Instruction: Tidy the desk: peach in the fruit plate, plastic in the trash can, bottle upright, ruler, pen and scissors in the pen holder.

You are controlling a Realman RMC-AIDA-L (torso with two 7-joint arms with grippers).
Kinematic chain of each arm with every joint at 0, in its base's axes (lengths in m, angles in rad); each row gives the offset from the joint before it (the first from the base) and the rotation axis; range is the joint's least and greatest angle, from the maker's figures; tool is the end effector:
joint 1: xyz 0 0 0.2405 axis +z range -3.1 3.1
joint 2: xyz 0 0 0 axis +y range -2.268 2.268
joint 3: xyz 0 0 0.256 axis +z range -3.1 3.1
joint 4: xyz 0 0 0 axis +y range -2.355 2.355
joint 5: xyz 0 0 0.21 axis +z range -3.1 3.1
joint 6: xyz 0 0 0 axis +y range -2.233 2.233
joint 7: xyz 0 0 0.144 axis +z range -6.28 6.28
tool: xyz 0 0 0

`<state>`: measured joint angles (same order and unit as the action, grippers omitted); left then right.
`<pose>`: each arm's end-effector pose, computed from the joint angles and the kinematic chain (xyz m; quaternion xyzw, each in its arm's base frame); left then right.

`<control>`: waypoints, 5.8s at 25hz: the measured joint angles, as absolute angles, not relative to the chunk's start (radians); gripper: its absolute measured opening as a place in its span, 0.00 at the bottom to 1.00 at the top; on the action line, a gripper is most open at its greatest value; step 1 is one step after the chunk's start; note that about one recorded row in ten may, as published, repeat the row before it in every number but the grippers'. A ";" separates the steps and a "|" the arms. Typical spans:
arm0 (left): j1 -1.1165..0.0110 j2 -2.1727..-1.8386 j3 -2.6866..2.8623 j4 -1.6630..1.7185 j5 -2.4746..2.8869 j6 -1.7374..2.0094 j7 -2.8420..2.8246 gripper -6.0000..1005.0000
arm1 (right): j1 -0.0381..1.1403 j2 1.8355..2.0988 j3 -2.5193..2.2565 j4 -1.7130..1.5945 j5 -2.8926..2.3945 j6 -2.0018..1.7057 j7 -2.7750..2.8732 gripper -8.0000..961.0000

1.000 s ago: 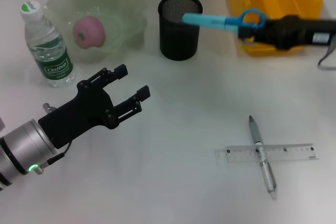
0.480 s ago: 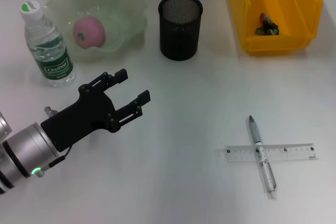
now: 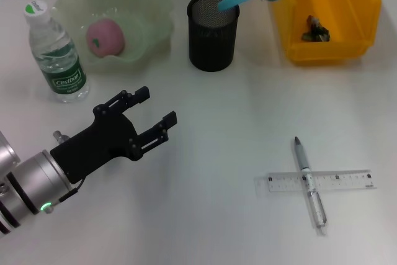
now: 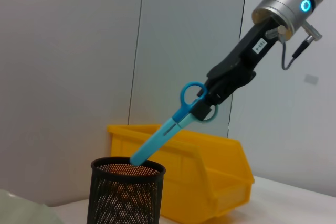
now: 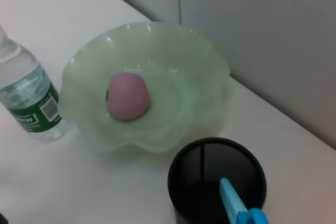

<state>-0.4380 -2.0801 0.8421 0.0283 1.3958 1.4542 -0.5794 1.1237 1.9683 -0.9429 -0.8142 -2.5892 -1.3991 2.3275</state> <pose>-0.2942 0.2671 -0.0680 -0.8722 -0.1835 -0.3543 0.2828 0.0964 0.4663 0.0370 -0.9394 0.2711 -0.0654 0.1995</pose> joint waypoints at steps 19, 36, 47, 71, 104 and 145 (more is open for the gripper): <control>-0.427 -2.078 0.848 0.020 1.402 1.447 -0.584 0.75 | 1.193 2.044 -0.949 -0.715 -2.709 -1.216 2.357 0.20; -0.402 -2.066 0.861 0.134 1.577 1.485 -0.674 0.75 | 0.873 2.058 -1.000 -1.059 -2.274 -1.724 2.101 0.74; -0.394 -2.065 0.861 0.191 1.654 1.490 -0.734 0.75 | 0.715 2.081 -1.279 -1.159 -2.314 -1.725 1.978 0.74; -0.373 -2.066 0.852 0.192 1.653 1.487 -0.758 0.75 | 0.686 2.086 -1.583 -1.142 -2.441 -1.571 1.994 0.72; -0.373 -2.065 0.848 0.196 1.649 1.493 -0.773 0.75 | 0.722 2.080 -1.242 -1.346 -2.354 -1.747 2.044 0.41; -0.373 -2.066 0.853 0.217 1.649 1.548 -0.773 0.75 | 0.914 2.091 -0.947 -0.253 -1.025 -0.983 1.019 0.42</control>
